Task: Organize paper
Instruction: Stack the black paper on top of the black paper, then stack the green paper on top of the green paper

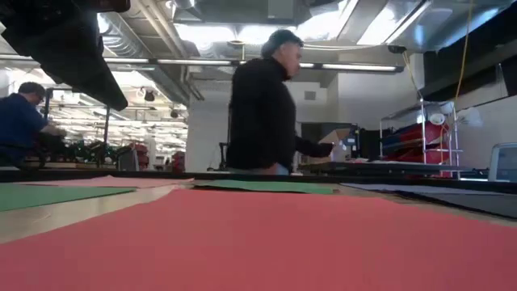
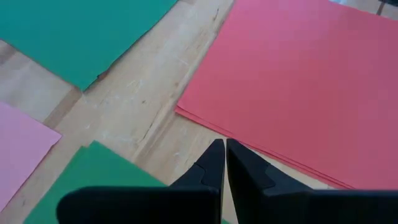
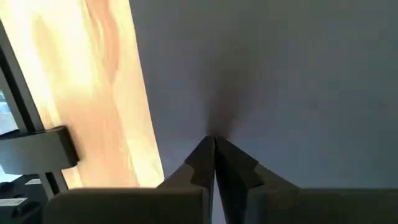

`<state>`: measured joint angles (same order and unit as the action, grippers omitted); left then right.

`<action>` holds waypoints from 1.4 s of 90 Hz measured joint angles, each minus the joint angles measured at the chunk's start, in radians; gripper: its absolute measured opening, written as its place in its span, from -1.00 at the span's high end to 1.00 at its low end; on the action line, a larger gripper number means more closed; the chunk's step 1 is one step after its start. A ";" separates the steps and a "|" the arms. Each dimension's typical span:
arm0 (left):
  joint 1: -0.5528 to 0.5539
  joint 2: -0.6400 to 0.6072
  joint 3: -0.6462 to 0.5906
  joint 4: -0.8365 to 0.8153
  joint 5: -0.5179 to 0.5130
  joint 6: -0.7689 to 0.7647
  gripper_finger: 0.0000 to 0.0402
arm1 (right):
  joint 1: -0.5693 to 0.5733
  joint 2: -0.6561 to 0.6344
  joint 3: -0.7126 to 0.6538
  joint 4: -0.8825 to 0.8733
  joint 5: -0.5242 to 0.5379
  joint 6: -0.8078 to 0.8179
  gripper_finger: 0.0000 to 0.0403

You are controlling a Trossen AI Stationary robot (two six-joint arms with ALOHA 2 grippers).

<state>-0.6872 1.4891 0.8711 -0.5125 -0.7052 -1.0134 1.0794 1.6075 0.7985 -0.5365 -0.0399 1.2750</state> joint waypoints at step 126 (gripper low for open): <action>0.412 0.242 0.000 -0.025 -0.028 0.833 0.00 | -0.106 0.001 0.057 -0.226 0.093 -0.150 1.00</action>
<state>-0.2747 1.7307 0.8711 -0.5377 -0.7334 -0.1803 0.9730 1.6085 0.8555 -0.7628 0.0528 1.1252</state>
